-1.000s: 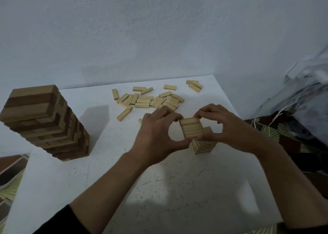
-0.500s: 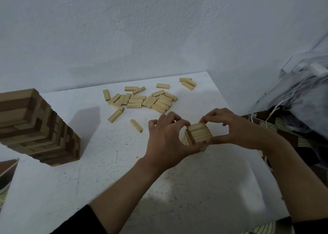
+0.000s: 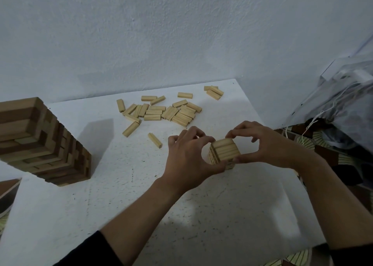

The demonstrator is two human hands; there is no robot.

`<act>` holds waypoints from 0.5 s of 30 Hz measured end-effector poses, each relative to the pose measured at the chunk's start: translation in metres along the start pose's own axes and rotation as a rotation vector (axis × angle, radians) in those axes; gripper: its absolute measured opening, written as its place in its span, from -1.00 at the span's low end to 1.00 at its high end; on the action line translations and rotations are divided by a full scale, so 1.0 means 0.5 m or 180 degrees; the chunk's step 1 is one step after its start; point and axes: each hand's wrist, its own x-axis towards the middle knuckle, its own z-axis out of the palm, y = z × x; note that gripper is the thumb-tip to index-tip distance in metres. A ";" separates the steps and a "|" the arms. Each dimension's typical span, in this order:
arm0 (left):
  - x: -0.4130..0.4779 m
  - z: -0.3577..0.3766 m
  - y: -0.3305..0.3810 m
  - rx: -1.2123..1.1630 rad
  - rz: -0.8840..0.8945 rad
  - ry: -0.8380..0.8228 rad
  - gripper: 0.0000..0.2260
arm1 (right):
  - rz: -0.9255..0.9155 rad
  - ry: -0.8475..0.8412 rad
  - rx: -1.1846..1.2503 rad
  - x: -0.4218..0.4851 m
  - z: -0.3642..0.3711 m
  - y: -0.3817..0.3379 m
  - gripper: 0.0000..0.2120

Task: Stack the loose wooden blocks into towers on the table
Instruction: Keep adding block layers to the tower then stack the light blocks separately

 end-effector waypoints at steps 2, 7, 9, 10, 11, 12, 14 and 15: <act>-0.001 0.000 -0.001 -0.0007 0.0009 0.0001 -0.42 | 0.0008 0.0035 0.0040 0.000 0.001 0.000 -0.45; 0.000 0.002 -0.004 0.0005 -0.0008 -0.0060 -0.41 | -0.0001 0.0102 0.0127 -0.001 0.005 0.001 -0.45; -0.001 0.003 -0.007 0.0001 0.0001 -0.0045 -0.39 | -0.0009 0.0120 0.0167 -0.003 0.008 0.000 -0.44; -0.003 0.003 -0.008 -0.0005 -0.0014 -0.0056 -0.36 | -0.0009 0.0136 0.0192 -0.006 0.010 0.000 -0.43; -0.004 0.003 -0.008 -0.0009 -0.0037 -0.0074 -0.33 | -0.0003 0.0166 0.0228 -0.010 0.011 0.001 -0.40; -0.005 0.003 -0.008 -0.0018 -0.0057 -0.0081 -0.30 | 0.0012 0.0219 0.0303 -0.014 0.014 0.004 -0.38; -0.011 0.004 -0.011 -0.0108 -0.0084 -0.0052 -0.27 | 0.0031 0.0451 0.0626 -0.026 0.027 0.007 -0.37; -0.015 0.004 -0.013 -0.0209 -0.0118 -0.0038 -0.26 | 0.0046 0.0648 0.0897 -0.031 0.039 0.006 -0.41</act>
